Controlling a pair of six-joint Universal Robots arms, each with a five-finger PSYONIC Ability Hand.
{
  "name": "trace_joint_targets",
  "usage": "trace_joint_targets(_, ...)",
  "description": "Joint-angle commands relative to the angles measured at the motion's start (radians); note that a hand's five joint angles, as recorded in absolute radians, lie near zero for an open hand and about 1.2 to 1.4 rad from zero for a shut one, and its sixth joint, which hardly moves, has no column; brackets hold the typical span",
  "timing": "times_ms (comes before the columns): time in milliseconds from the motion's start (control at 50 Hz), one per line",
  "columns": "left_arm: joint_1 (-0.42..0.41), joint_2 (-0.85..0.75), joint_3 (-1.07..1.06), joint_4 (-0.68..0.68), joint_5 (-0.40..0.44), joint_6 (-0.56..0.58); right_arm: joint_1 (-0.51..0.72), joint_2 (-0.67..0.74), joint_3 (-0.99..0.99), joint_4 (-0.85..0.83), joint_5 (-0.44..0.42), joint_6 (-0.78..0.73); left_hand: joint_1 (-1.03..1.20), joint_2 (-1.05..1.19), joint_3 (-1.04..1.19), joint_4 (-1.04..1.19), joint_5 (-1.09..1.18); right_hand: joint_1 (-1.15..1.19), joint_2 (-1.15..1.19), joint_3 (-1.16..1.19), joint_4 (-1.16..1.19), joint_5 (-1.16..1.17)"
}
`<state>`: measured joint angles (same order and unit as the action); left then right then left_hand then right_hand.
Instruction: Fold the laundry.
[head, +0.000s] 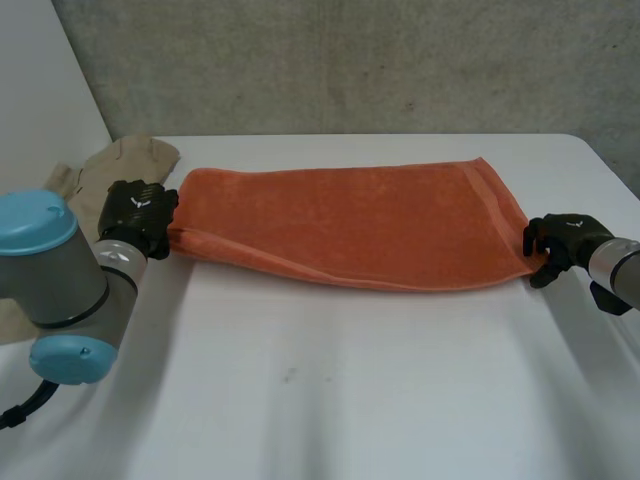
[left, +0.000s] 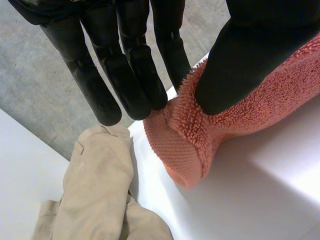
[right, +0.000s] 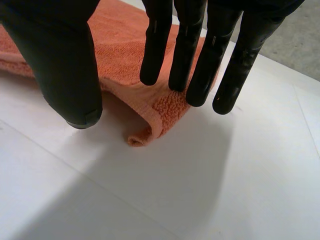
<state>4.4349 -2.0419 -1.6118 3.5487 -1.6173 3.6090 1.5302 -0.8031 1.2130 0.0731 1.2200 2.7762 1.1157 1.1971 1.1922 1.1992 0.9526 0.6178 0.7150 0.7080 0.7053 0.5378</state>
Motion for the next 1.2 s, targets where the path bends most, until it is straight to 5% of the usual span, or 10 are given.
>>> trace_joint_targets(20, 0.000, 0.000, 0.003, 0.001, 0.000, -0.001, 0.001, 0.007, 0.003, -0.029, -0.014, -0.023, 0.281, 0.199, 0.204, 0.197, 0.269, 0.160, 0.063, 0.070, 0.073, 0.066)
trace_joint_targets(180, 0.000, -0.001, 0.009, 0.001, 0.000, -0.001, 0.002, 0.036, -0.015, -0.078, -0.011, -0.038, 0.281, 0.199, 0.204, 0.197, 0.269, 0.265, 0.168, 0.175, 0.178, 0.171)
trace_joint_targets(300, 0.000, -0.003, 0.009, -0.001, -0.001, 0.002, 0.004, 0.064, -0.055, -0.078, -0.019, -0.095, 0.281, 0.199, 0.204, 0.197, 0.269, 0.778, 0.681, 0.688, 0.690, 0.683)
trace_joint_targets(440, -0.003, 0.018, -0.002, -0.074, -0.001, 0.017, -0.001, 0.032, -0.086, -0.007, -0.011, -0.174, 0.281, 0.199, 0.204, 0.197, 0.269, 0.778, 0.681, 0.688, 0.691, 0.684)
trace_joint_targets(580, 0.006, 0.126, -0.071, -0.367, 0.000, 0.097, -0.053, -0.192, -0.014, 0.310, -0.014, -0.407, 0.281, 0.199, 0.204, 0.197, 0.269, 0.778, 0.681, 0.688, 0.691, 0.684)
trace_joint_targets(660, 0.026, 0.239, -0.184, -0.548, 0.004, 0.215, -0.160, -0.284, 0.086, 0.645, 0.021, -0.698, 0.281, 0.199, 0.204, 0.197, 0.269, 0.778, 0.681, 0.688, 0.691, 0.684)
trace_joint_targets(740, 0.034, 0.373, -0.310, -0.570, 0.026, 0.325, -0.226, -0.366, 0.174, 0.763, 0.044, -0.843, 0.281, 0.199, 0.204, 0.197, 0.269, 0.778, 0.681, 0.688, 0.691, 0.684)
trace_joint_targets(920, 0.031, 0.393, -0.329, -0.510, 0.071, 0.353, -0.237, -0.403, 0.238, 0.608, 0.041, -0.856, 0.281, 0.199, 0.204, 0.197, 0.269, 0.778, 0.681, 0.688, 0.691, 0.684)
trace_joint_targets(1040, 0.008, 0.269, -0.208, -0.316, 0.059, 0.344, -0.127, -0.321, 0.174, 0.450, 0.050, -0.758, 0.281, 0.199, 0.204, 0.197, 0.269, 0.778, 0.681, 0.688, 0.691, 0.684)
trace_joint_targets(1200, -0.022, 0.085, -0.010, -0.218, 0.016, 0.306, -0.025, -0.220, 0.097, 0.245, 0.085, -0.690, 0.281, 0.199, 0.204, 0.197, 0.269, 0.778, 0.681, 0.688, 0.691, 0.684)
